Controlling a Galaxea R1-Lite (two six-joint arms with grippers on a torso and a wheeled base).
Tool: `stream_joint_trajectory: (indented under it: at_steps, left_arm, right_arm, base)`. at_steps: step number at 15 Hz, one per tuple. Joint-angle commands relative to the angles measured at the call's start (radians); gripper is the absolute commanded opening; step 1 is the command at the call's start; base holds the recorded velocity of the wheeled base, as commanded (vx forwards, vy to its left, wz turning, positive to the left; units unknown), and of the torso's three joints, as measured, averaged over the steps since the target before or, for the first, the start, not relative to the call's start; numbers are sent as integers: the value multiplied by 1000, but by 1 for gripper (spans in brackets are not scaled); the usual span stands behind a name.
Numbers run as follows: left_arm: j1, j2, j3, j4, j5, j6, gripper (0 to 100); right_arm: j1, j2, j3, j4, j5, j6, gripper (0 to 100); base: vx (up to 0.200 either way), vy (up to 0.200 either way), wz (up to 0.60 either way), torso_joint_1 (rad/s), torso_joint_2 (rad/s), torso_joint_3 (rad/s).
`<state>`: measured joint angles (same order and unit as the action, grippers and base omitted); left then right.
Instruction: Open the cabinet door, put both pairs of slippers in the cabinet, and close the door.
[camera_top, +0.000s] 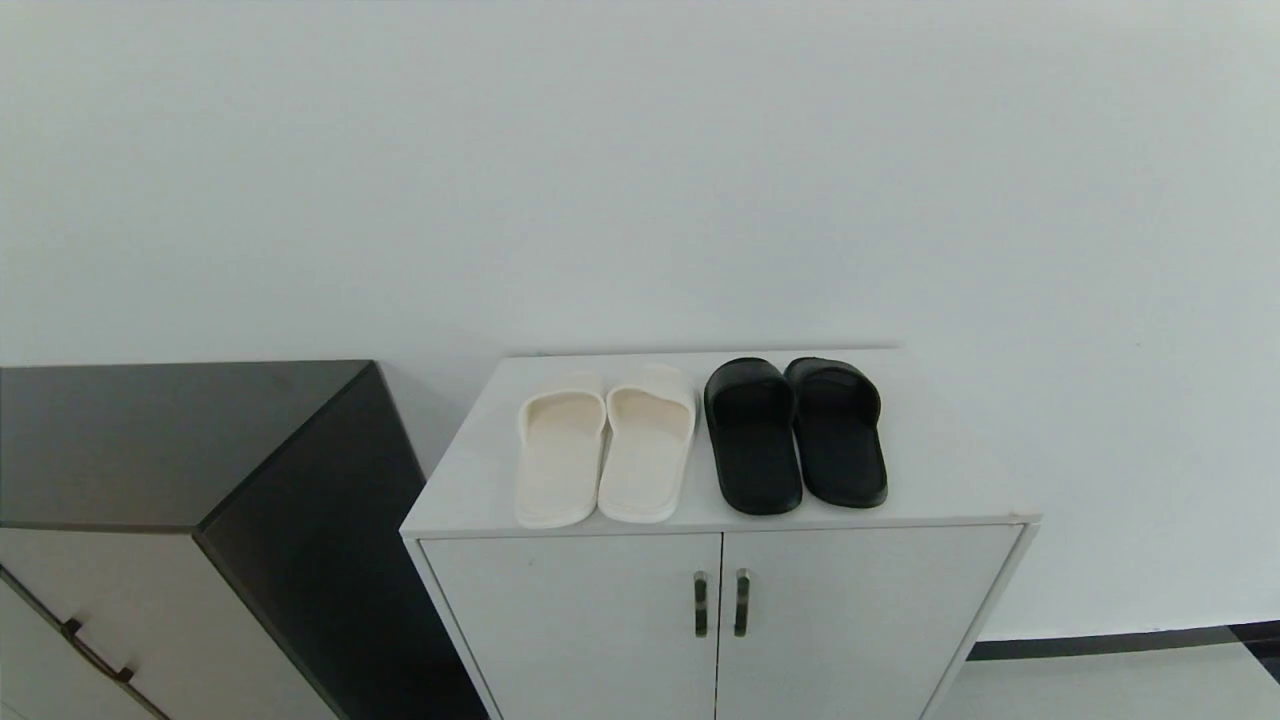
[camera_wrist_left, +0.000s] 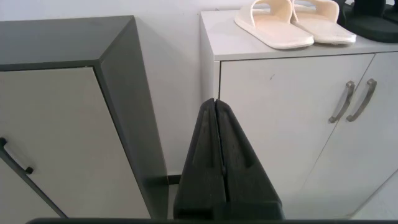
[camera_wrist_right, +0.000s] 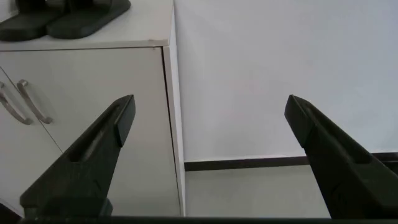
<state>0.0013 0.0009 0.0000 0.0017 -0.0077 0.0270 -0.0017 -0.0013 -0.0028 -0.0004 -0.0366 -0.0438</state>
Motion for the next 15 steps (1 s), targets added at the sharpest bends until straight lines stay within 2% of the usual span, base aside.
stream_joint_trajectory:
  at_steps: [1, 2, 3, 4, 5, 6, 7, 8, 9, 10, 14, 15]
  left_arm:
    - [0, 1, 0, 0, -2, 1, 0]
    - [0, 1, 0, 0, -2, 2, 0]
    - [0, 1, 0, 0, -3, 2, 0]
    - [0, 1, 0, 0, -3, 2, 0]
    - [0, 1, 0, 0, -3, 2, 0]
    - [0, 1, 0, 0, -2, -7, 0]
    - [-1, 1, 0, 0, -3, -16, 0]
    - [0, 1, 0, 0, -3, -16, 0]
    - [0, 1, 0, 1, -3, -16, 0]
    - [0, 1, 0, 1, -3, -16, 0]
    - [0, 1, 0, 0, -2, -21, 0]
    - [0, 1, 0, 0, 0, -22, 0]
  right_arm:
    - [0, 1, 0, -3, -2, 1, 100]
    - [8, 40, -148, -64, 23, 44, 100]
    - [25, 158, -273, -6, 58, 110, 100]
    - [29, 238, -318, 42, 93, 108, 100]
    - [39, 328, -324, 45, 156, 107, 100]
    - [40, 448, -332, 7, 242, 108, 100]
    - [43, 569, -339, -55, 282, 119, 100]
    - [62, 698, -342, -142, 287, 131, 100]
    - [120, 800, -352, -237, 280, 139, 100]
    - [193, 889, -384, -296, 245, 163, 100]
    - [506, 1116, -539, -302, -74, 226, 100]
    - [551, 1150, -560, -303, -103, 240, 100]
  base:
    - [0, 0, 0, 0, 0, 0]
    - [0, 0, 0, 0, 0, 0]
    - [0, 0, 0, 0, 0, 0]
    - [0, 0, 0, 0, 0, 0]
    - [0, 0, 0, 0, 0, 0]
    - [0, 0, 0, 0, 0, 0]
    - [0, 0, 0, 0, 0, 0]
    - [0, 0, 0, 0, 0, 0]
    - [0, 0, 0, 0, 0, 0]
    - [0, 0, 0, 0, 0, 0]
    - [0, 0, 0, 0, 0, 0]
    - [0, 0, 0, 0, 0, 0]
